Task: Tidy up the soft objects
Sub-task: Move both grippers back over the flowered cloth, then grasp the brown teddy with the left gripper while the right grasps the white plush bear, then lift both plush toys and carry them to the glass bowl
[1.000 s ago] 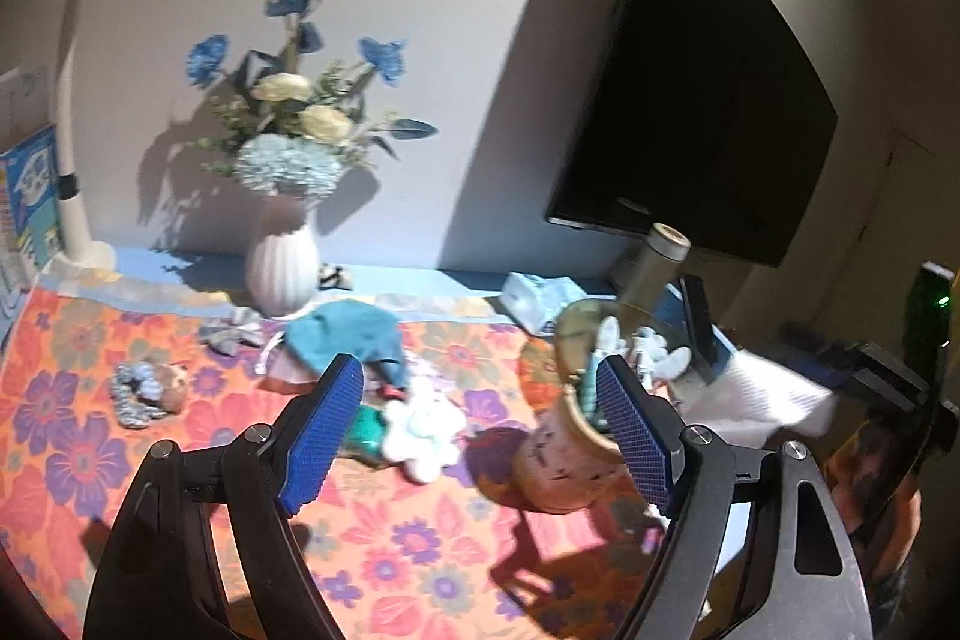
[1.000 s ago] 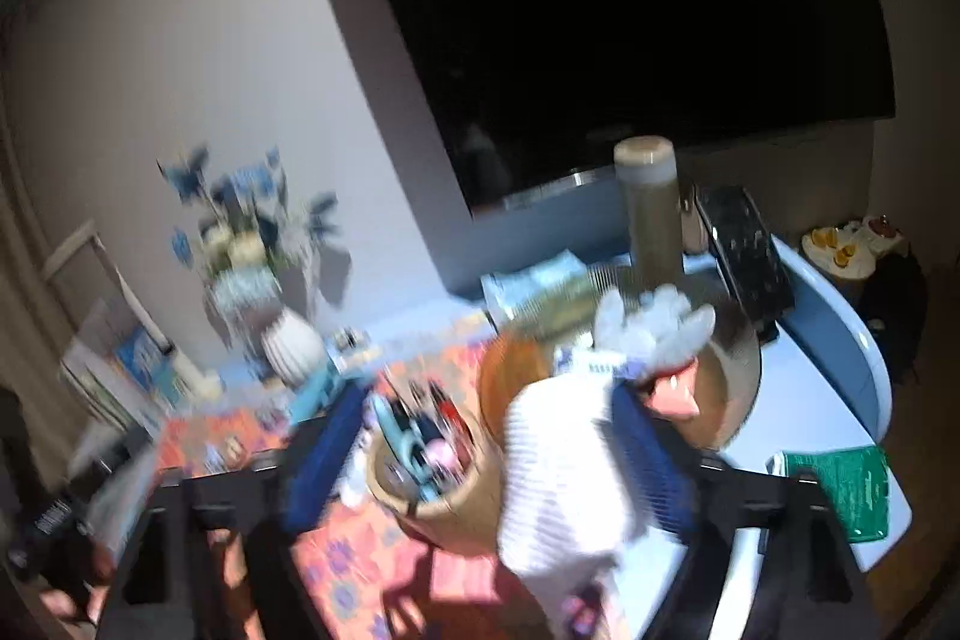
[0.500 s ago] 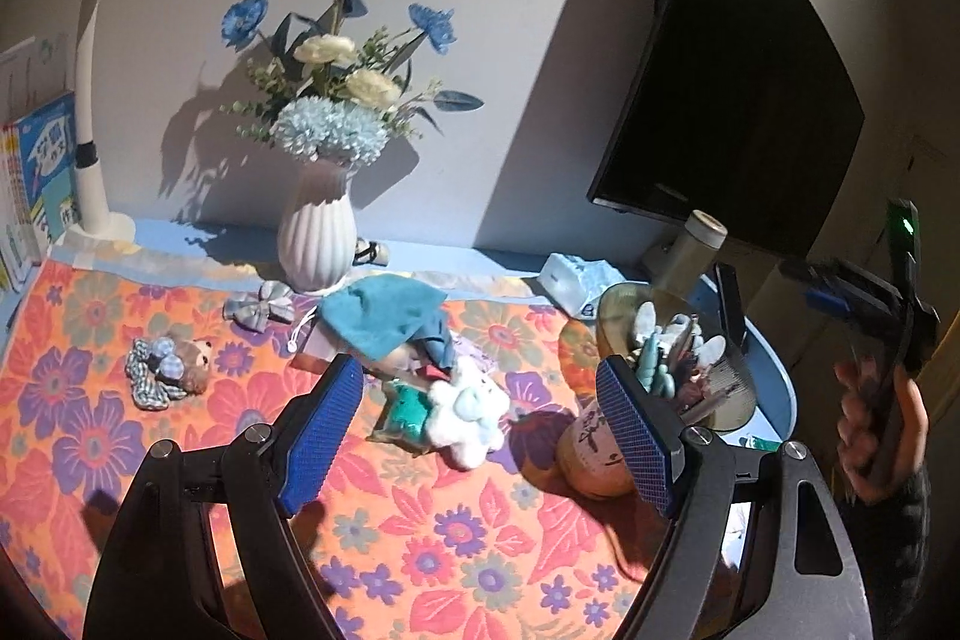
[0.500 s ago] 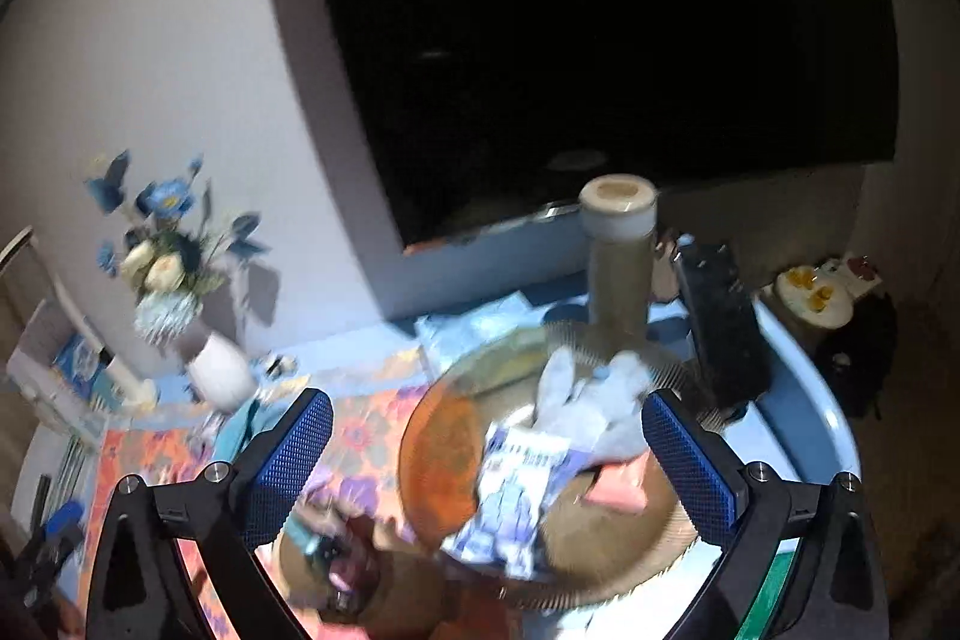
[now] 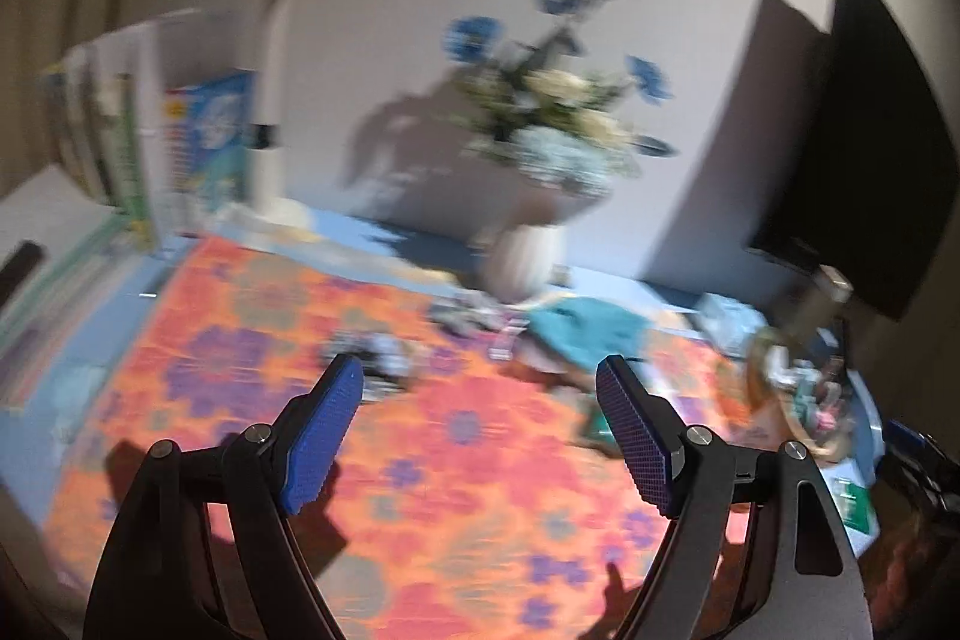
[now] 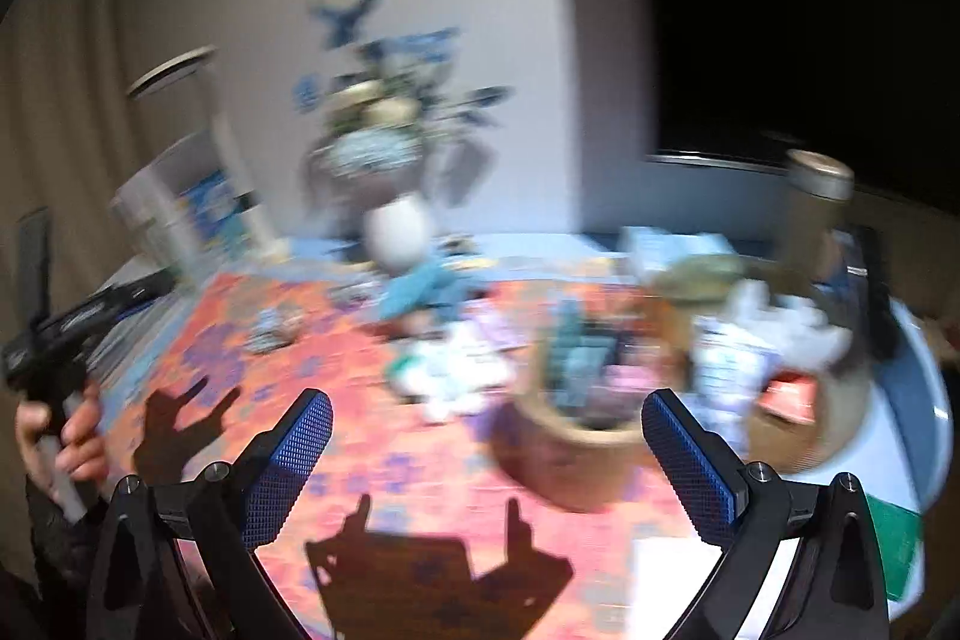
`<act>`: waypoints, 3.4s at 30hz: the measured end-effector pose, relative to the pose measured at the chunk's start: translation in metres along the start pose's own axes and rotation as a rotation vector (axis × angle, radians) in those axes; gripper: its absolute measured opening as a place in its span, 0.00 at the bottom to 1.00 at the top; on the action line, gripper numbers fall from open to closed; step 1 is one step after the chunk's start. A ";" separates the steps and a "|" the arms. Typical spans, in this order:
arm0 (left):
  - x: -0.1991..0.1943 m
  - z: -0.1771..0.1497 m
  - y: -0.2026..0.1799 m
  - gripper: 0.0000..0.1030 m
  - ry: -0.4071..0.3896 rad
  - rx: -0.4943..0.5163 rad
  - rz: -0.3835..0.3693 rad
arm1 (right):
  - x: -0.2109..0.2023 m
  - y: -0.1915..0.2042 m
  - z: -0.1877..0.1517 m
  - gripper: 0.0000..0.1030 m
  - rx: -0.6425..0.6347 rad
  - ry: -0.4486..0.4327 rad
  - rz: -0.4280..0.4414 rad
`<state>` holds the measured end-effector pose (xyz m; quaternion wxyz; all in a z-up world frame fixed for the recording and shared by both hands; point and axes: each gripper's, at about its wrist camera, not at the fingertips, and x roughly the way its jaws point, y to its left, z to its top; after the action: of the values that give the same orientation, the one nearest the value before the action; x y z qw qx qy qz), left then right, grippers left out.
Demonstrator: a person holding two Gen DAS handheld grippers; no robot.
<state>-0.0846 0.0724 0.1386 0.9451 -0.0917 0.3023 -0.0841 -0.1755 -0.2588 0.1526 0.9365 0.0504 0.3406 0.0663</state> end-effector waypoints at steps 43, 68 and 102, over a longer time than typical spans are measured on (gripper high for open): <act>0.217 -0.031 0.023 0.45 0.232 0.144 0.076 | 0.233 0.007 -0.031 0.75 0.549 0.120 -0.194; 0.082 -0.107 -0.057 0.34 0.177 0.182 -0.302 | 0.109 0.042 -0.095 0.56 0.187 0.131 -0.041; 0.020 -0.050 -0.362 0.34 0.202 0.405 -0.784 | -0.066 -0.187 -0.047 0.56 0.592 -0.169 -0.396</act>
<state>-0.1355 -0.2884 0.1682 0.8064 -0.0038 0.3130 -0.5017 -0.2392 -0.4513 0.1318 0.9009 0.2576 0.2698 -0.2219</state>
